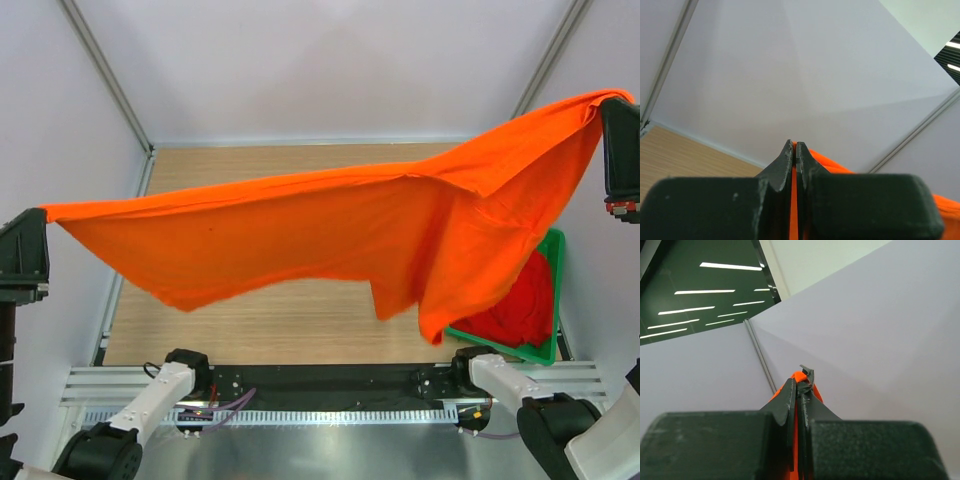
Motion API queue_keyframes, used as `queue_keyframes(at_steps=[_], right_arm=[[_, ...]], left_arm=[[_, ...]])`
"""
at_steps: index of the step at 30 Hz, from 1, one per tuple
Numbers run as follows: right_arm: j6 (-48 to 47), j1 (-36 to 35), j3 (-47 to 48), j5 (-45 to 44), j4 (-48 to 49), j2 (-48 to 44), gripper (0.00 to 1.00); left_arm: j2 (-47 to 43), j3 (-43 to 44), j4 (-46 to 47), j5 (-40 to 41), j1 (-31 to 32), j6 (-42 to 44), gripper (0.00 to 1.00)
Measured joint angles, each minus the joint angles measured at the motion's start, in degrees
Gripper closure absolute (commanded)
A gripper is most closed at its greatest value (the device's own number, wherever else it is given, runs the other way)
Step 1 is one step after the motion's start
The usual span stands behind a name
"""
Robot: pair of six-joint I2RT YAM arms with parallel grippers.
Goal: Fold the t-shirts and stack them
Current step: Flatten the tshirt out, then fold the tshirt
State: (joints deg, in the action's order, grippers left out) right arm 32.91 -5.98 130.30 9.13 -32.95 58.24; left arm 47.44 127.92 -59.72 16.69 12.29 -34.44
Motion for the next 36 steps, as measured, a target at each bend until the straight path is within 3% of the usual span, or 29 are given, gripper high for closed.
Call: queue_keyframes(at_steps=[5,11,15,20,27,36], right_arm=[[0.5,0.0,-5.6,0.0,3.1,-1.1,0.99],[0.7,0.0,-27.5,0.0,9.4,-1.9,0.99],[0.6,0.0,-47.2,0.0,15.3,0.0,0.99],[-0.4,0.0,-61.4,0.1,18.6,10.1,0.99],[-1.6,0.0,-61.3,2.6,22.2,28.7,0.99],[-2.4,0.0,-38.4,6.6,22.5,51.9,0.99]], left_arm=[[0.0,-6.0,1.8,-0.1,0.0,1.9,1.00],[1.6,-27.7,7.2,3.8,0.0,4.1,1.00],[4.0,-48.7,14.1,7.5,0.0,4.5,1.00],[13.1,-63.8,20.6,9.2,-0.2,4.5,1.00],[36.2,-59.2,28.5,7.3,-5.4,4.7,1.00],[61.6,-39.3,30.6,1.1,-11.7,4.9,1.00]])
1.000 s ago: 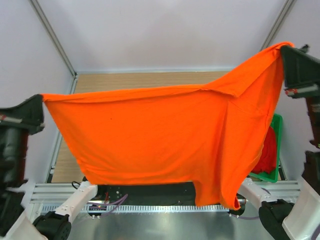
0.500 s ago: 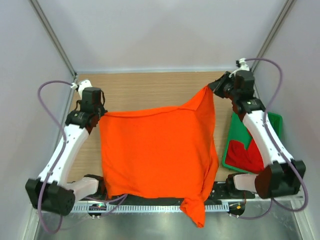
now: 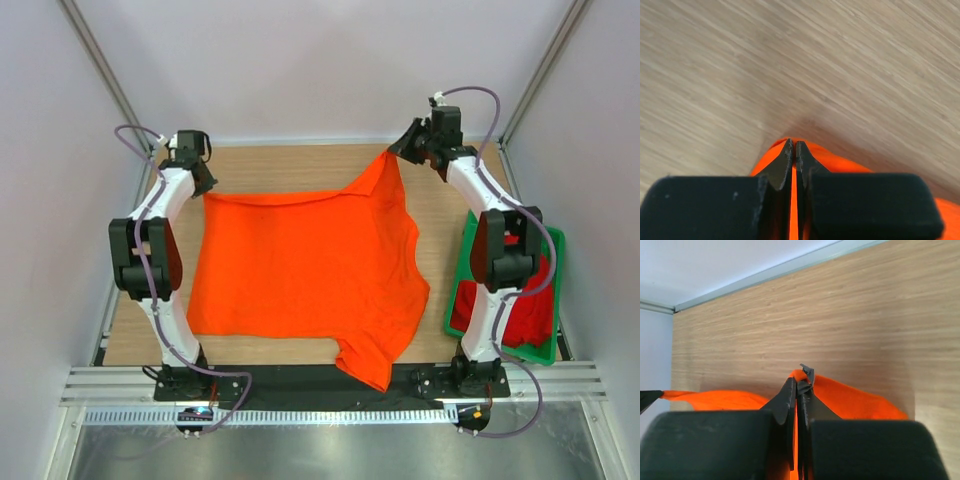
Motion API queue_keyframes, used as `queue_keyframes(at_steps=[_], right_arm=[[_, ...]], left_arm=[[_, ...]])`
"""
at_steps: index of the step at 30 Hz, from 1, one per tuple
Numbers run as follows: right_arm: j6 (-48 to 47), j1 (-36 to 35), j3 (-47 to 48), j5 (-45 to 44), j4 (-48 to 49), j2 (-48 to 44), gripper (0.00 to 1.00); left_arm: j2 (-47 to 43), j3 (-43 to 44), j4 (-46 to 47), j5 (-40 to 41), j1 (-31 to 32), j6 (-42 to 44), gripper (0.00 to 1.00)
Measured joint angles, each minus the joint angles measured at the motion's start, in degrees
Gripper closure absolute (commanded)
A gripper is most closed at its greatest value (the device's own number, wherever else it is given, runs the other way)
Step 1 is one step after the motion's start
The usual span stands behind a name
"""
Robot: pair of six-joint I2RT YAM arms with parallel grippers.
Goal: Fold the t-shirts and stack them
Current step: Fold the tshirt
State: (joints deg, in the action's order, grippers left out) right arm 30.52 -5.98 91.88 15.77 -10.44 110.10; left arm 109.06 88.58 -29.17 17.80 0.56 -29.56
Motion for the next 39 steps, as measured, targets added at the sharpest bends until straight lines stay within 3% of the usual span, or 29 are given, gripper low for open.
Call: queue_keyframes(at_steps=[7,17,23,39], right_arm=[[0.3,0.0,14.4,1.7,-4.6,11.6,0.99],[2.8,-0.2,21.0,2.1,-11.5,13.4,0.99],[8.2,-0.7,18.3,0.0,-19.1,11.4,0.99],[12.6,-0.7,-0.7,-1.3,-32.4,-10.6,0.99]], left_arm=[[7.3,7.6,-0.9,-4.8,-2.8,-0.1,1.00],[12.3,15.9,-7.4,-10.1,-4.5,-0.2,1.00],[12.5,18.1,-13.3,-13.2,-4.9,0.1,1.00],[12.5,16.6,-26.5,-16.0,-5.8,3.4,1.00]])
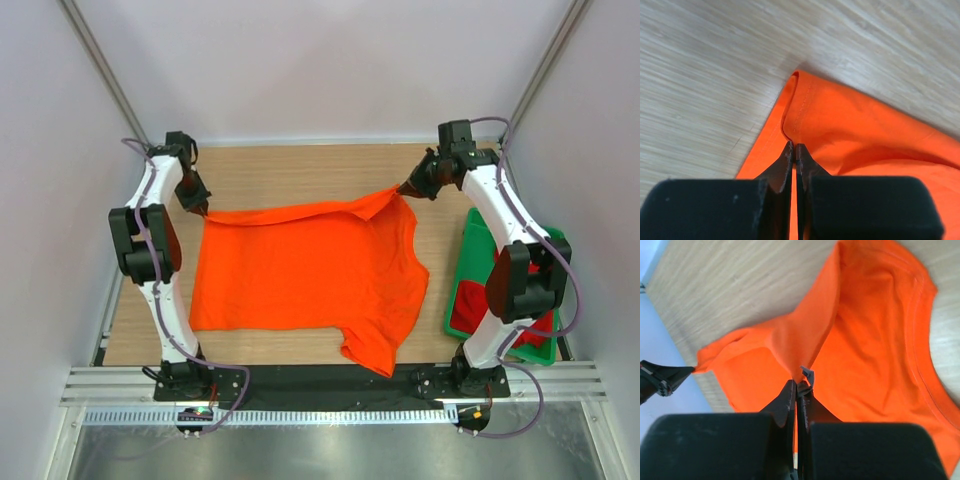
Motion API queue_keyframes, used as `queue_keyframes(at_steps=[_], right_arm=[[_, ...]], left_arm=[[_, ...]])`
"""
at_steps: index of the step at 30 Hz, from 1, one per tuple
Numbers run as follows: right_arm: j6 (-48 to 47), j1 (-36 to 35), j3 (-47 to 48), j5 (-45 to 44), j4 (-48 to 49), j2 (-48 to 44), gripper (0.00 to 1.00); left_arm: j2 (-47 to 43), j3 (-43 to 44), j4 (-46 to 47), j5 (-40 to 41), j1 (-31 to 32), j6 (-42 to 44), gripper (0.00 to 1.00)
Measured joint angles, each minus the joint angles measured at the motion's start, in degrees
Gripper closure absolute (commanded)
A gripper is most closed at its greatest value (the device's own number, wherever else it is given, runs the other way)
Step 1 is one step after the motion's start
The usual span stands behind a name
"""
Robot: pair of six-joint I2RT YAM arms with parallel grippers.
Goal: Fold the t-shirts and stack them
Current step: Fold the tshirt
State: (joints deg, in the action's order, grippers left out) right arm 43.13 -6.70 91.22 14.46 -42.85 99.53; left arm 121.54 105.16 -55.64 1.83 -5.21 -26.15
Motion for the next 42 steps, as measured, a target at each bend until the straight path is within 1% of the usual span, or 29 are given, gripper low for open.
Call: queue_keyframes(at_steps=[5,10,16,21,31,42], right_arm=[[-0.6,0.0,-5.3,-0.2,-2.3,-2.2,0.99],[-0.9,0.0,-10.6,-0.2,-3.8,-5.3,0.99],[-1.7,0.0,-12.8,-0.4,-5.3,-9.2,0.99],[-2.8,0.0,-13.1,-1.1,-5.5,-9.6,0.99],[-4.2,0.2,-16.3,-1.9,-5.7,-9.6,0.99],[-5.2,0.2,-23.6,-2.1,-5.5,-10.3,0.99]], left_arm=[[-0.5,-2.8,-1.1,-0.2,-0.5,1.2,1.00],[-2.8,-7.7,-1.4,-1.6,-0.5,1.1,1.00],[-5.9,-9.9,-1.6,-2.0,-0.5,1.2,1.00],[-7.4,-11.0,-1.5,-2.0,-0.5,1.2,1.00],[-7.4,-13.6,-1.2,-0.2,-0.5,1.9,1.00],[-7.4,-15.0,-0.6,1.2,-0.6,2.4,1.00]])
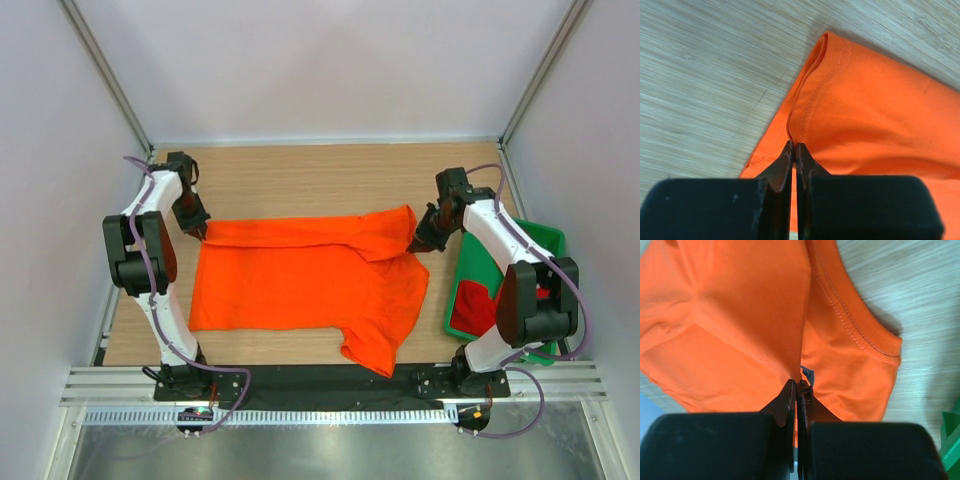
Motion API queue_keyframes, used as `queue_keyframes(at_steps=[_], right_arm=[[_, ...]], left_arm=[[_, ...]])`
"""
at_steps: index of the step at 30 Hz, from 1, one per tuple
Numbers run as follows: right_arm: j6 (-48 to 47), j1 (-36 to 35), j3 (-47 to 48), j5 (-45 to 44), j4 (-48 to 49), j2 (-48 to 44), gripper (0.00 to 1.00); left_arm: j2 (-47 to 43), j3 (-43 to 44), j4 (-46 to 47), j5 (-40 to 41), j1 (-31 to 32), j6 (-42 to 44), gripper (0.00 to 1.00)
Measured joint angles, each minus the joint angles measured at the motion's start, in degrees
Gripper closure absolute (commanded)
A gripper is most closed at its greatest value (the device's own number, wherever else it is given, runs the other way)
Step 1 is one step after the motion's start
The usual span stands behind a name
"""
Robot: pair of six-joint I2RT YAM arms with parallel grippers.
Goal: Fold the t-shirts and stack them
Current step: Fold the tshirt
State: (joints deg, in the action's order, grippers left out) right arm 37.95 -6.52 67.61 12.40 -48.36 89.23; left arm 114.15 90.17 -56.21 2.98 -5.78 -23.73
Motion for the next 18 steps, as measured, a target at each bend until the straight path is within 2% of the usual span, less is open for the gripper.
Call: queue_keyframes(at_steps=[10,13,14,16,17,18], right_arm=[[-1.9,0.0,-3.7,-1.3,0.8,0.0,0.92],[-2.6,0.0,-4.4,-1.4,1.0,0.1,0.85],[-2.8,0.0,-4.8,-1.3,1.1,0.1,0.83],[-3.5,0.0,-5.4,-1.2,1.1,0.1,0.79],[-3.8,0.0,-5.6,-1.1,0.9,0.1,0.76],[-4.3,0.0,-5.6,-1.0,0.5,0.1,0.73]], left_arm=[[0.0,-2.2,0.3,0.4,0.0,0.1,0.99],[0.0,-3.1,0.3,0.6,0.0,0.1,0.86],[0.0,-3.3,0.2,0.6,0.0,0.0,0.77],[0.0,-3.4,0.2,0.7,0.0,-0.1,0.65],[-0.1,-3.4,0.2,0.7,0.0,-0.2,0.50],[-0.3,-3.4,0.0,0.7,0.0,0.0,0.47]])
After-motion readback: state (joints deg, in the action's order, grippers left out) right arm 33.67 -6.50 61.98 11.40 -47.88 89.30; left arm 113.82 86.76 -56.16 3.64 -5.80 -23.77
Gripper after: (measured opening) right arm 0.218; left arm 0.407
